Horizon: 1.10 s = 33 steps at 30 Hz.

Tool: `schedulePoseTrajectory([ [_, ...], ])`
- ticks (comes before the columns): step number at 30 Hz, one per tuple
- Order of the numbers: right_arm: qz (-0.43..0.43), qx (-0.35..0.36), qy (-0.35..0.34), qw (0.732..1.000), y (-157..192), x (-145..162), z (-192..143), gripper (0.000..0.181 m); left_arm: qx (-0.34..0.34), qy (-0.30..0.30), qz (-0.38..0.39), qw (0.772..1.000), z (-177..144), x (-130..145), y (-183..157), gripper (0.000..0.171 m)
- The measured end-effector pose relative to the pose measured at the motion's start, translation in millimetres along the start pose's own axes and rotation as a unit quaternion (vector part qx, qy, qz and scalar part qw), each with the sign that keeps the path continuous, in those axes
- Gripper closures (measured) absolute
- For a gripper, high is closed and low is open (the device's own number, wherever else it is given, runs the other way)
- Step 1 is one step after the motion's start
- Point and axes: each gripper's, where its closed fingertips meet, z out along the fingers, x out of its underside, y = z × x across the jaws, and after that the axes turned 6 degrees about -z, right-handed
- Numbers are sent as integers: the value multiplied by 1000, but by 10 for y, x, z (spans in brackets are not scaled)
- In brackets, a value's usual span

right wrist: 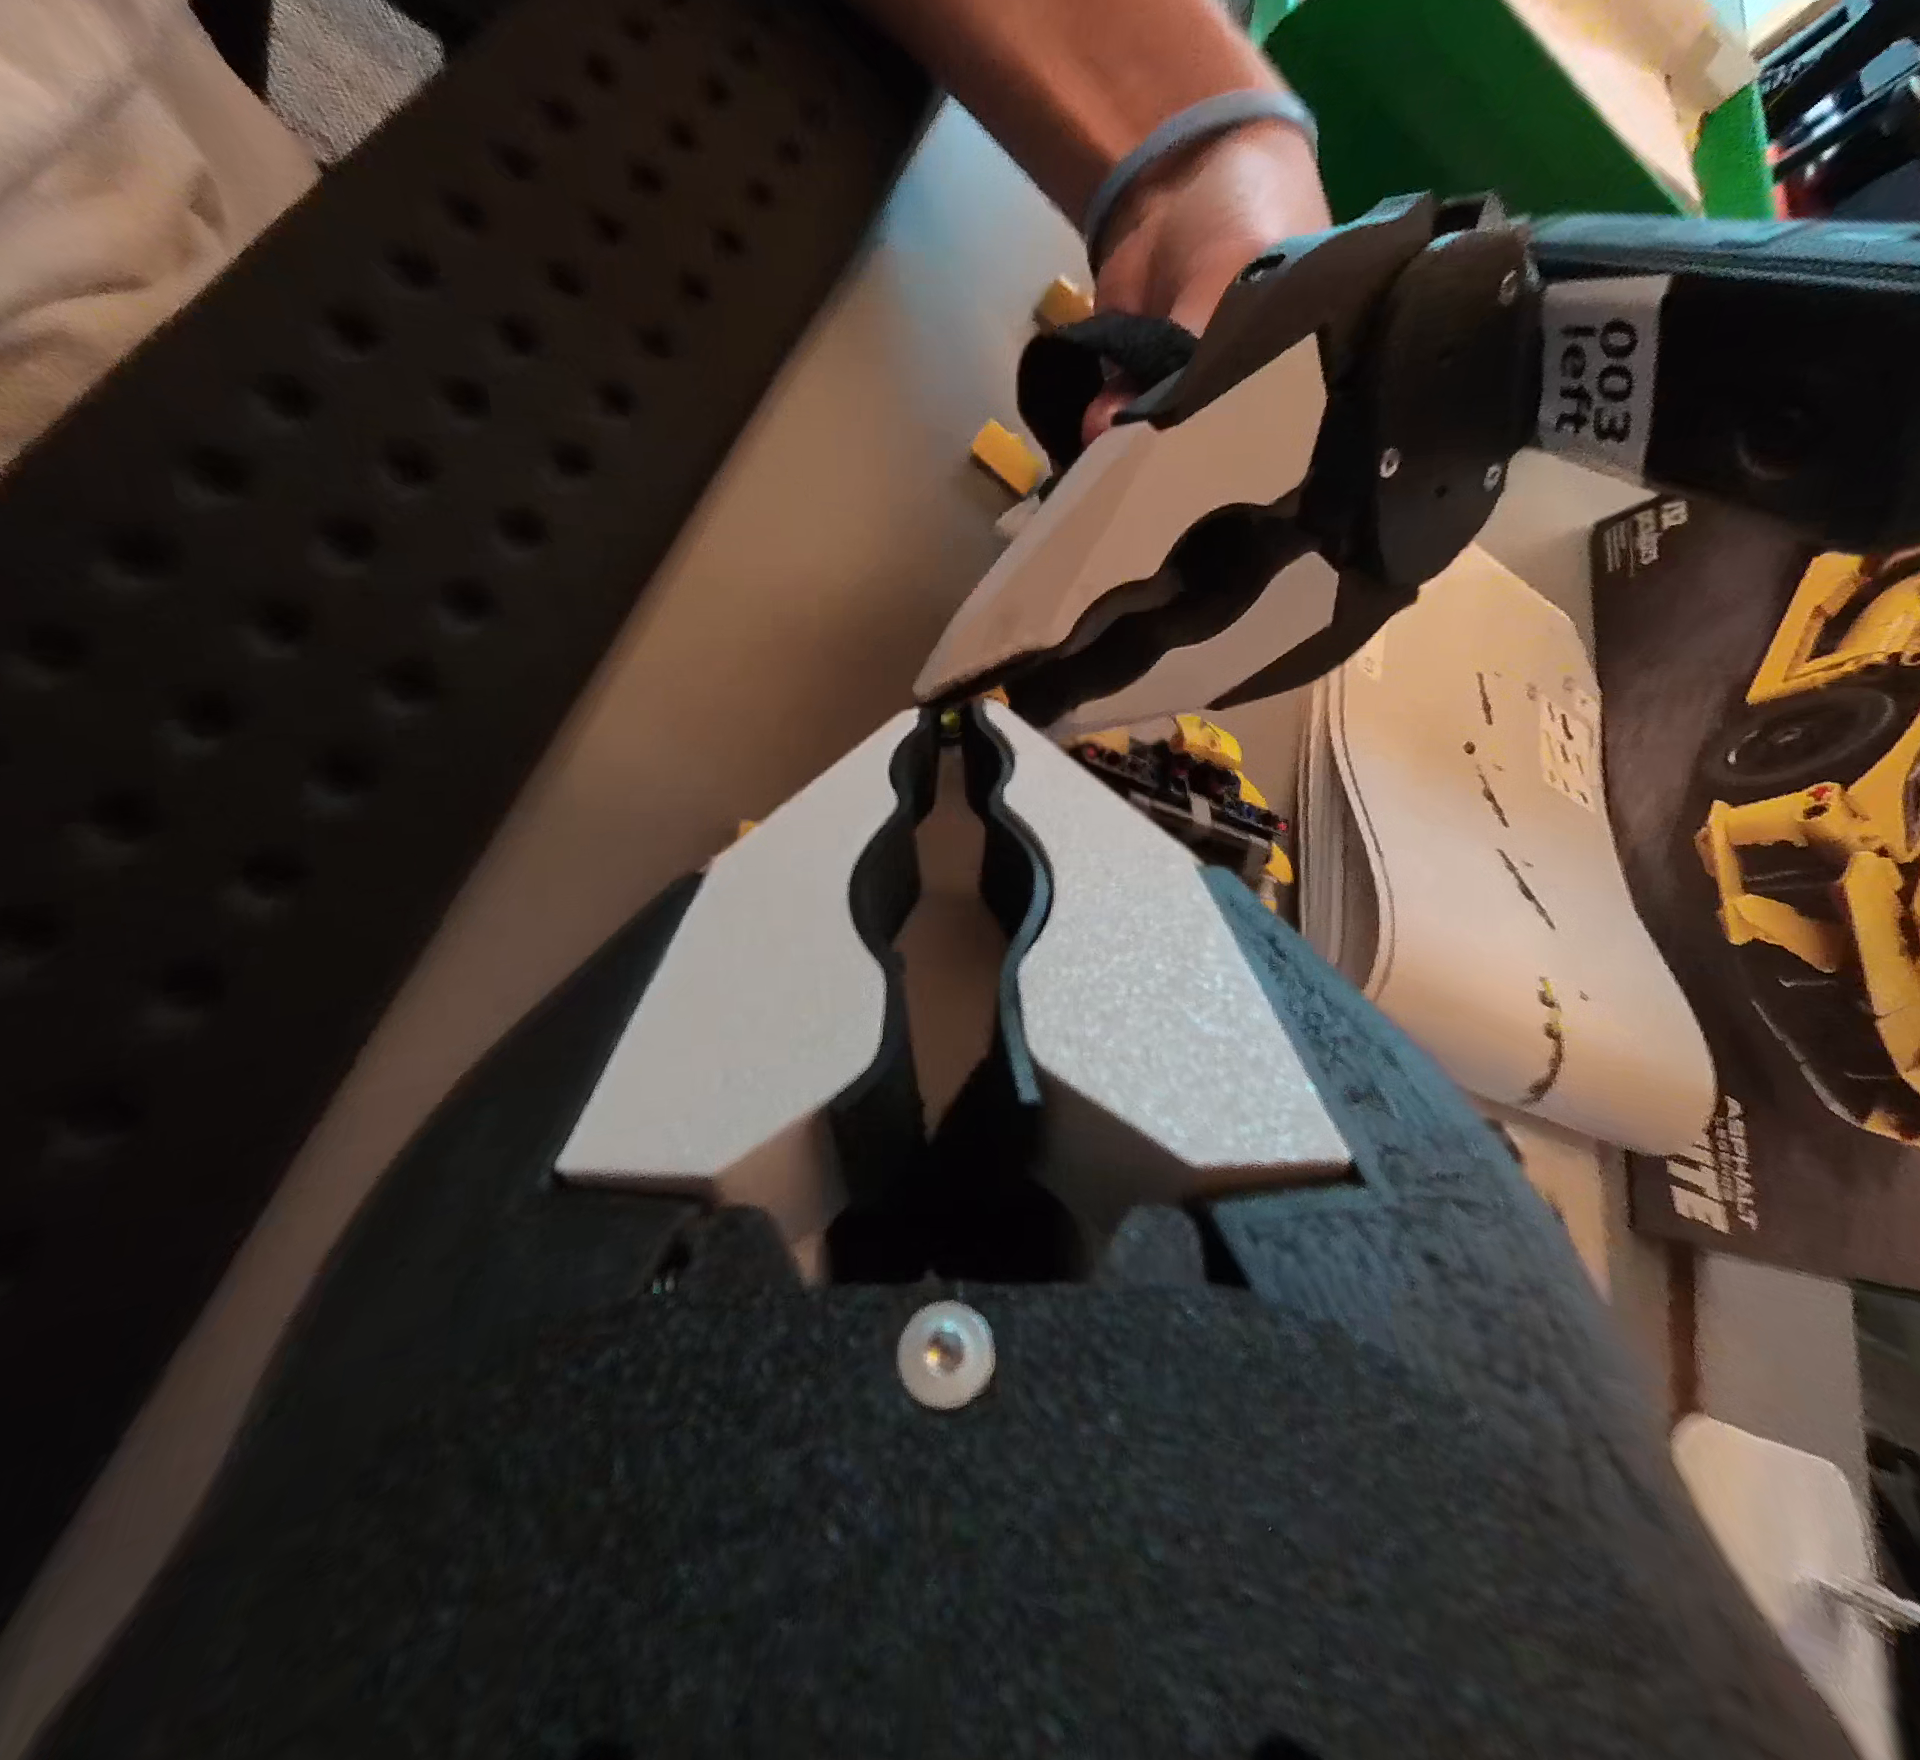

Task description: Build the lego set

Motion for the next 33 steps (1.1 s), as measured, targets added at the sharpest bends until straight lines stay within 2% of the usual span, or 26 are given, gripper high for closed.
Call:
schedulePoseTrajectory([
  [2, 27, 3, -51, 998, -42, -85, -68, 177, 30, -29, 5, 999, -21, -99, -102, 167],
  [5, 85, 1, -175, 981, -125, -301, -244, 177, 93, -77, 12, 993, -41, -268, -319, 166],
  [7, 101, -3, -205, 973, -125, -356, -280, 177, 112, -89, 16, 990, -38, -295, -381, 167],
  [11, 184, -20, -294, 938, -209, -474, -399, 177, 137, -120, 24, 983, -68, -413, -488, 166],
  [15, 197, -17, -267, 943, -242, -446, -380, 177, 137, -124, 8, 983, -98, -417, -461, 166],
  [20, 166, -7, -258, 952, -230, -448, -406, 177, 160, -136, -10, 978, -77, -445, -467, 166],
  [26, 119, 10, -189, 975, -199, -313, -357, 177, 145, -128, -32, 980, -47, -408, -351, 166],
  [31, 136, -10, -172, 976, -152, -220, -306, 176, 120, -115, -38, 985, -3, -372, -275, 166],
  [33, 176, -23, -190, 966, -183, -244, -324, 176, 127, -125, -45, 983, -25, -413, -293, 166],
])
